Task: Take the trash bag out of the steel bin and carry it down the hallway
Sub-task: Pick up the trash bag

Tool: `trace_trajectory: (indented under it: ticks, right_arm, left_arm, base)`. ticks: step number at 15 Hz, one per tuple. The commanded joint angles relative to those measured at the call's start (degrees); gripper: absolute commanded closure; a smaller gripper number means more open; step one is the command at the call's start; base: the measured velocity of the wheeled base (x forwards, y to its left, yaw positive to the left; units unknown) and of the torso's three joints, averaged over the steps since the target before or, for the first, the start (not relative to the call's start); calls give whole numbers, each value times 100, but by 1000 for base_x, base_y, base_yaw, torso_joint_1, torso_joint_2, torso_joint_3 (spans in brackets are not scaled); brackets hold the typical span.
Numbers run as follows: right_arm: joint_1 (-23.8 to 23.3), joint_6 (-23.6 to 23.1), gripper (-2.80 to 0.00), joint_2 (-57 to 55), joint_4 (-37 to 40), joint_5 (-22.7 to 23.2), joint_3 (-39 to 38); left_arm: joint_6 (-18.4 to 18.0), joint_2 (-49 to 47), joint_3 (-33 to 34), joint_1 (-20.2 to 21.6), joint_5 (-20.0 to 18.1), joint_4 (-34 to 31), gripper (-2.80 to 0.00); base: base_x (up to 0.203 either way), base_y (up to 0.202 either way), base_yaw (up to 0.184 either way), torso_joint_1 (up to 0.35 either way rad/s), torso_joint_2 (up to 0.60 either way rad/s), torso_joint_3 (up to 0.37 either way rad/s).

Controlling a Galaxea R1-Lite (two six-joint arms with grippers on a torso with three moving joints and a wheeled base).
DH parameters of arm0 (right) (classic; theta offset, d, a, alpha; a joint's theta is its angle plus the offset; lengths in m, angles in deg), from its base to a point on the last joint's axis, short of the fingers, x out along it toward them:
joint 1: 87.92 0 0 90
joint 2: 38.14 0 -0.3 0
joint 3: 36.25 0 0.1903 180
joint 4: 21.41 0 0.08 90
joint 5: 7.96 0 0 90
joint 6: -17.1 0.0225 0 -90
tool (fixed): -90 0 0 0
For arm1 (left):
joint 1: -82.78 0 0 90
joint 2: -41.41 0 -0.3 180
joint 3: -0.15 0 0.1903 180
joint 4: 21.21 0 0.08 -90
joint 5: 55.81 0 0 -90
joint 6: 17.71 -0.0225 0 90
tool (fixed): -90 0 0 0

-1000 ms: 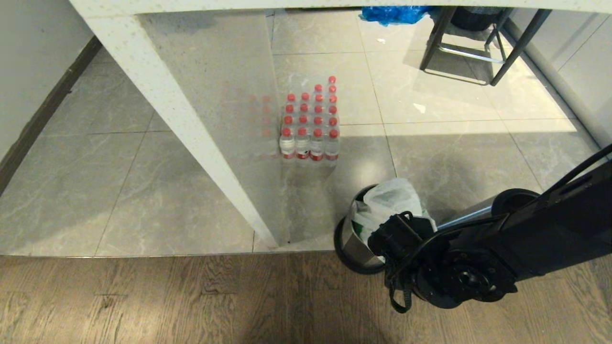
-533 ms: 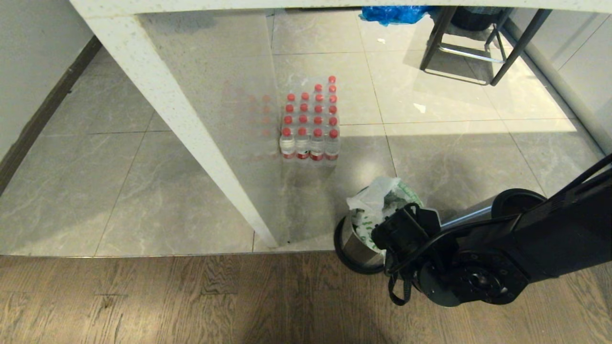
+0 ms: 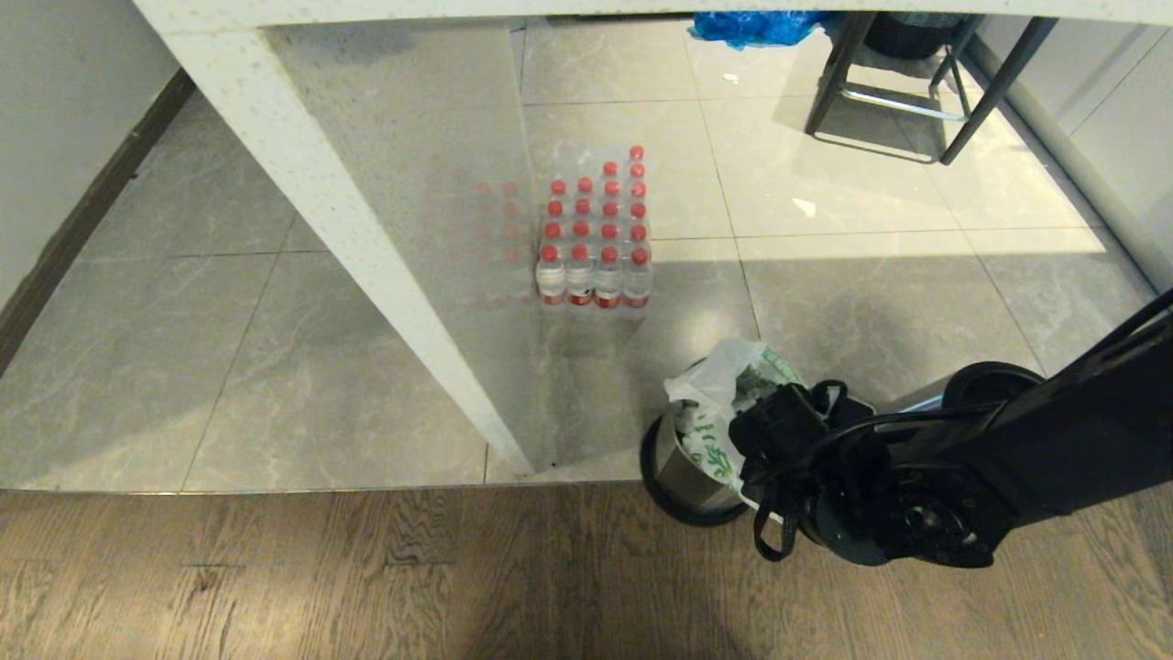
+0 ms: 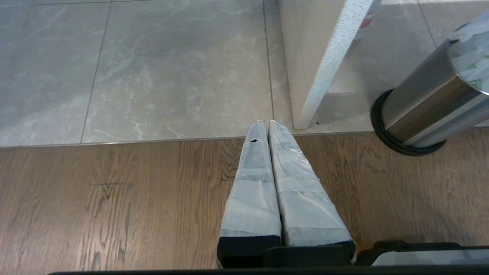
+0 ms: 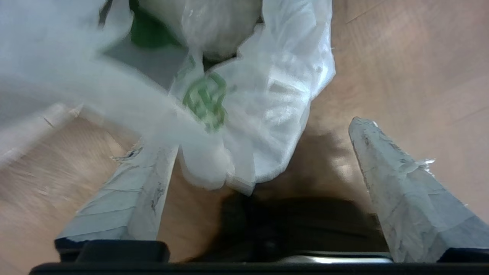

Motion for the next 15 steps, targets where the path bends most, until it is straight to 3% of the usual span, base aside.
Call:
trace_trajectory:
  ticks: [1, 4, 7, 11, 15]
  right_arm:
    - [-156, 163, -280, -115, -340, 144, -66]
    - [-419, 206, -280, -147, -913, 688, -173]
    - [-596, 114, -280, -56, -955, 1022, -281]
    - [-812, -600, -280, 41, -924, 997, -555]
    - [-946, -658, -280, -245, -1304, 1027, -552]
  left_arm:
    - [7, 1, 0, 0, 0, 2, 0]
    - [0, 1, 0, 0, 0, 2, 0]
    - [7, 1, 0, 0, 0, 2, 0]
    - [2, 1, 0, 0, 0, 2, 0]
    - [7, 1, 0, 0, 0, 2, 0]
  base:
    - [0, 0, 0, 0, 0, 0]
    - [0, 0, 0, 0, 0, 0]
    - [0, 0, 0, 0, 0, 0]
    - [0, 0, 0, 0, 0, 0]
    - [0, 0, 0, 0, 0, 0]
